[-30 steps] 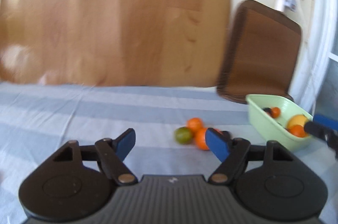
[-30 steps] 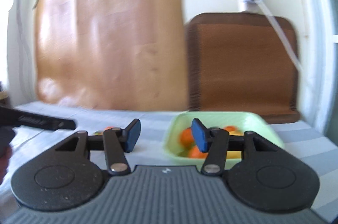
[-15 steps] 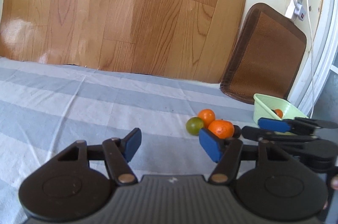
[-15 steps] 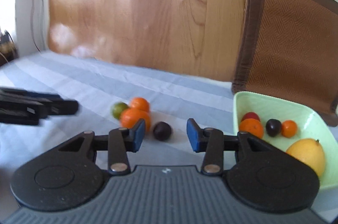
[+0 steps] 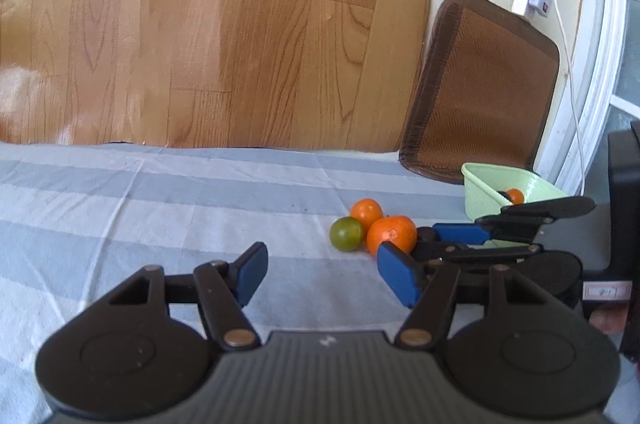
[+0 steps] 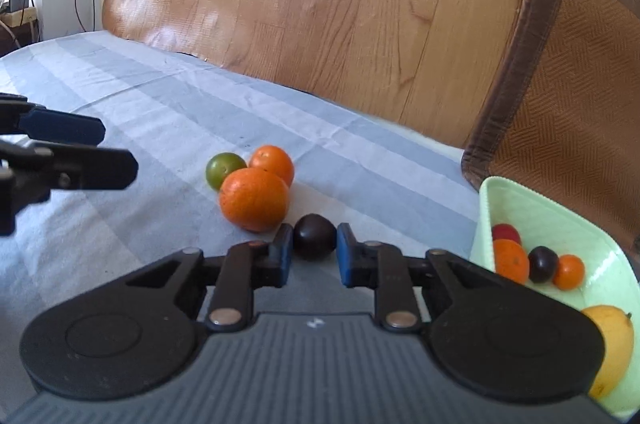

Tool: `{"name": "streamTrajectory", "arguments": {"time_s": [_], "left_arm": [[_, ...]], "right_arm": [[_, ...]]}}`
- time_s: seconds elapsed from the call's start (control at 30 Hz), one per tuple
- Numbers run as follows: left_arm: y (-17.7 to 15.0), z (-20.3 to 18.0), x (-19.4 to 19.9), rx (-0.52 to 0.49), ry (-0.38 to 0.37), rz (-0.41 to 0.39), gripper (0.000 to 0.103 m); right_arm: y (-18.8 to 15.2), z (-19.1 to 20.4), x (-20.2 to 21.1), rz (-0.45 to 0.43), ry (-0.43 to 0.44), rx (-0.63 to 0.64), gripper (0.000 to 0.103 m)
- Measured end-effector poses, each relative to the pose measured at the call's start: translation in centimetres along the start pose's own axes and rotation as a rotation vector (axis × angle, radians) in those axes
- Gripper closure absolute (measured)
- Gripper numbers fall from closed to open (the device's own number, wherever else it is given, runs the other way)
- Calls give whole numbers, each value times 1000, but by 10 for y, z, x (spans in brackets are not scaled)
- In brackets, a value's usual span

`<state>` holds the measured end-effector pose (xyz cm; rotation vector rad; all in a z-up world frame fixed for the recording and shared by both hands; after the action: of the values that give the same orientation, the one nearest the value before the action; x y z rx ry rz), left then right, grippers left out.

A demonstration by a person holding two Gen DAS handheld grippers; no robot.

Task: Organize fruits
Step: 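Grasp a dark plum with the right gripper while the left gripper grasps a mandarin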

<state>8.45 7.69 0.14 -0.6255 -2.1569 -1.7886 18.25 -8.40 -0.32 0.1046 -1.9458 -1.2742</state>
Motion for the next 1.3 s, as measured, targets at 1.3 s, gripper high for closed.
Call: {"name": "streamTrajectory", "arguments": {"time_s": [1.3], "left_arm": [[9, -58, -68, -58, 0, 149, 63]], "right_arm": [[-15, -80, 72, -291, -226, -257, 77]]}}
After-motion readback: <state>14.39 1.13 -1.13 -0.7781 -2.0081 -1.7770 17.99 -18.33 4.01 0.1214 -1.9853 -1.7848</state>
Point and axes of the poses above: each gripper's, at about its wrist camera, not at the fingertips, and x roughly against the way its jaws point, z to its left, y to its top, the point moved 5 cm from there along -x, roughly the way its jaws point, and after that the axes turned 4 degrees about -y, right-handed, at the moved point
